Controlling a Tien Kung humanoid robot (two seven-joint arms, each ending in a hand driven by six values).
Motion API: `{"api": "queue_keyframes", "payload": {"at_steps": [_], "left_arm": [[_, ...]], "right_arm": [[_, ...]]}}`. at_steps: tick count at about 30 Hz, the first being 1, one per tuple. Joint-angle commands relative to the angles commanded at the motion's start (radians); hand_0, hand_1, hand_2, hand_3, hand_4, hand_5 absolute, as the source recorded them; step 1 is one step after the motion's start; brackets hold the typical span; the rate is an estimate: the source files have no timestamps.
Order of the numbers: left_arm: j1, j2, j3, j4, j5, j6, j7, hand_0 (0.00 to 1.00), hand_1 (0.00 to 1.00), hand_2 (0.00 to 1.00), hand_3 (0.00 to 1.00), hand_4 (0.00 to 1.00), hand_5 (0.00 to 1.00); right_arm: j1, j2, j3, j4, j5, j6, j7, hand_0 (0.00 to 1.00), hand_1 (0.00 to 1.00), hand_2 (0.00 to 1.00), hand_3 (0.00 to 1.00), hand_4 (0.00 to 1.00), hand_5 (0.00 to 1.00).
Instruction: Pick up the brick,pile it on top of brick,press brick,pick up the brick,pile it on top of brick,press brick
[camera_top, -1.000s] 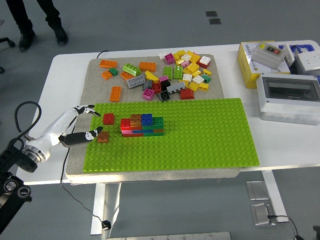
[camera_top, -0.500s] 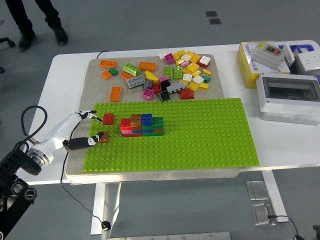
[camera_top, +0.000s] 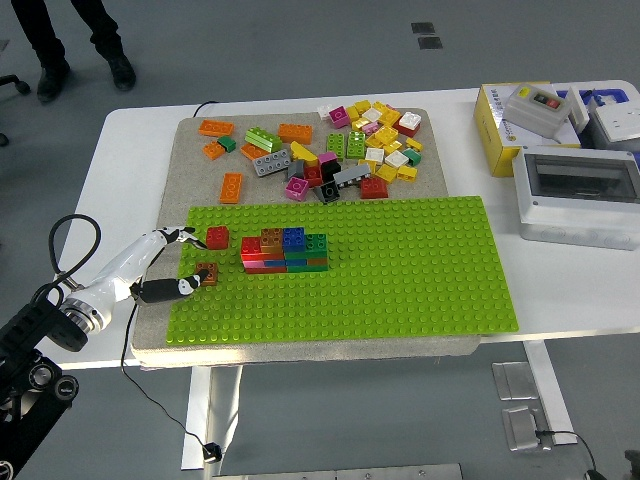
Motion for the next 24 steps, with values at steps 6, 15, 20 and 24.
{"api": "queue_keyframes", "payload": {"at_steps": [6, 15, 20, 24], "left_arm": [[-0.001, 0.003, 0.003, 0.003, 0.005, 0.004, -0.002, 0.976, 0.925, 0.912, 0.688, 0.665, 0.296], [-0.006, 0.007, 0.015, 0.019, 0.015, 0.004, -0.003, 0.977, 0.94, 0.932, 0.712, 0.679, 0.284], [-0.018, -0.004, 0.02, 0.044, 0.043, -0.003, 0.006, 0.988, 0.958, 0.959, 0.751, 0.735, 0.306], [-0.026, -0.013, 0.022, 0.061, 0.069, -0.002, 0.017, 0.988, 0.958, 0.959, 0.751, 0.735, 0.306]], "right_arm": [[0.002, 0.002, -0.016, 0.0, 0.01, 0.007, -0.005, 0.735, 0.699, 0.721, 0.788, 0.64, 0.993], [0.001, 0.001, -0.034, 0.0, 0.022, 0.018, -0.011, 0.736, 0.7, 0.732, 0.789, 0.639, 0.998], [0.002, -0.001, -0.026, 0.0, 0.014, 0.018, -0.011, 0.738, 0.7, 0.725, 0.789, 0.64, 0.998], [0.003, -0.003, -0.013, 0.0, 0.002, 0.017, -0.011, 0.738, 0.7, 0.725, 0.789, 0.64, 0.998]]}}
